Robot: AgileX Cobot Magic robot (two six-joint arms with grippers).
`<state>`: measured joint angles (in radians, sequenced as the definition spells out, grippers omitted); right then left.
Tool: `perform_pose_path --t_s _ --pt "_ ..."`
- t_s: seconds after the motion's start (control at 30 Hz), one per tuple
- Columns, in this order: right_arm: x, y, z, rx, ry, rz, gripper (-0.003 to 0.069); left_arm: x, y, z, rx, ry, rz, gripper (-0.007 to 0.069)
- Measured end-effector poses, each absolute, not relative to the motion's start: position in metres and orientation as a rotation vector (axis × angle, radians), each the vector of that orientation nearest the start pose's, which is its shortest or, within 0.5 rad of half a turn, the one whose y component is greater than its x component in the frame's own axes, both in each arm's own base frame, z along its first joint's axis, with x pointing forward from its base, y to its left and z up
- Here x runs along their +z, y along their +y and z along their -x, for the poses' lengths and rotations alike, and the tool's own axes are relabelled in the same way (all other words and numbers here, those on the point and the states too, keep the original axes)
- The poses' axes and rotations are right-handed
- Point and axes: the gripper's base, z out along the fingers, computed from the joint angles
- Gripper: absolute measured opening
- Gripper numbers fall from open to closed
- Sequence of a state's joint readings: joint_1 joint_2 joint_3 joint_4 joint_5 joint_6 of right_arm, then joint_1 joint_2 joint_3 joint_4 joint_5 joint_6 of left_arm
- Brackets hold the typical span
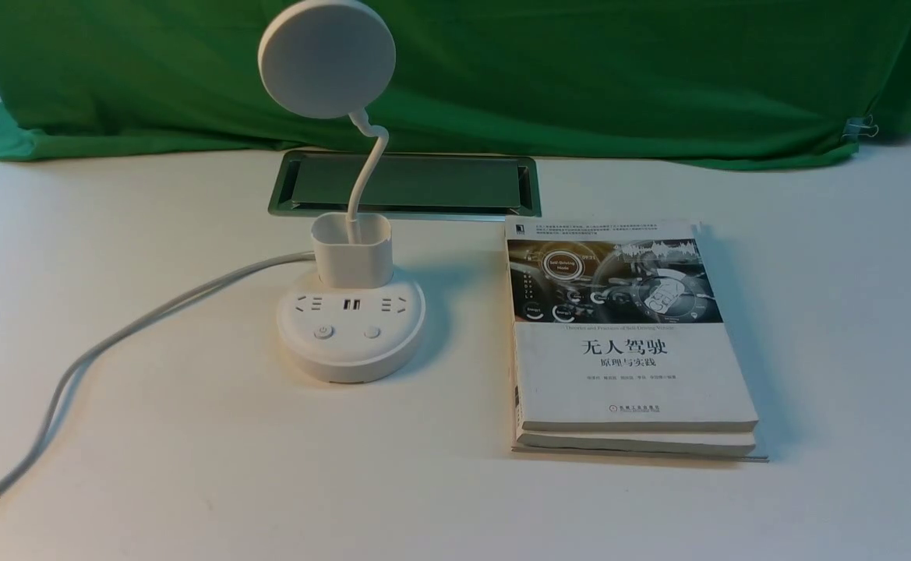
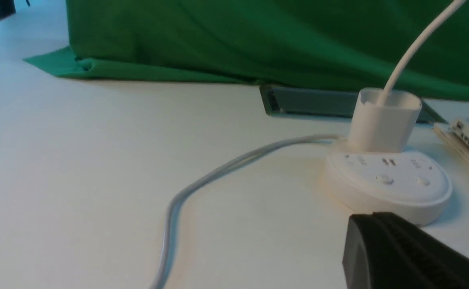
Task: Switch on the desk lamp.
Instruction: Use the left arm to press the button switch on the lamp holder
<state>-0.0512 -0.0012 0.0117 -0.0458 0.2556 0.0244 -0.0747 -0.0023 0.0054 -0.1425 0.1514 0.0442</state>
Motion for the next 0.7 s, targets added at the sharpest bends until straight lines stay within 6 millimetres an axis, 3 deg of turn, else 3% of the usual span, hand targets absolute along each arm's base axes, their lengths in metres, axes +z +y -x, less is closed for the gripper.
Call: perform_pose_path --t_s 0.4,0.57,0.63,0.67,0.7 --pt "0.186 -0.004 -0.055 -0.062 1.749 -0.036 0.0241 0.256 0.001 -0.040 -0.067 0.955 0.013 0.0002" --pt "0.186 -0.004 -0.055 -0.062 1.749 -0.036 0.0241 0.276 0.000 -0.022 -0.168 0.667 0.029 0.0002" --pt "0.186 -0.004 -0.055 -0.062 1.749 -0.036 0.0241 0.279 0.000 -0.020 -0.206 0.652 0.040 0.0002" --pt "0.186 -0.004 -0.055 -0.062 1.749 -0.036 0.0241 0.293 -0.001 -0.016 -0.251 0.633 0.042 0.0002" --pt "0.186 -0.004 -0.055 -0.062 1.749 -0.036 0.0241 0.295 -0.001 -0.016 -0.259 0.643 0.044 0.0002"
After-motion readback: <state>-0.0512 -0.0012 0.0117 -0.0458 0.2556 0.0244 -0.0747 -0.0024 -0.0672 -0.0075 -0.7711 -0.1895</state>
